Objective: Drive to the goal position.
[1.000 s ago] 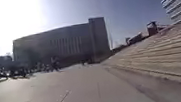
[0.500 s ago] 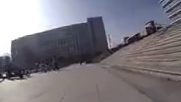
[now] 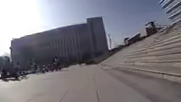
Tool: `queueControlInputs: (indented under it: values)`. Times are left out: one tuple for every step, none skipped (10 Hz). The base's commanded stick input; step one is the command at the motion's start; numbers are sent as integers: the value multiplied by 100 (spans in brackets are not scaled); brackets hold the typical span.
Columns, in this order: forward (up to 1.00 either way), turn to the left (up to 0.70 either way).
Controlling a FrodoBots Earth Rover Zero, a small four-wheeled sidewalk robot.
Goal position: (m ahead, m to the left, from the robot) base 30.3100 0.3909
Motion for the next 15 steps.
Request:
queueControlInputs:
  values:
    - [100, 15]
    - [100, 15]
    - [100, 8]
    - [100, 5]
    - [100, 6]
    - [100, 10]
    - [100, 13]
    - [100, 7]
    - [100, 8]
    - [100, 16]
    - [100, 20]
    - [100, 19]
    - [100, 17]
    - [100, 12]
    - [100, 12]
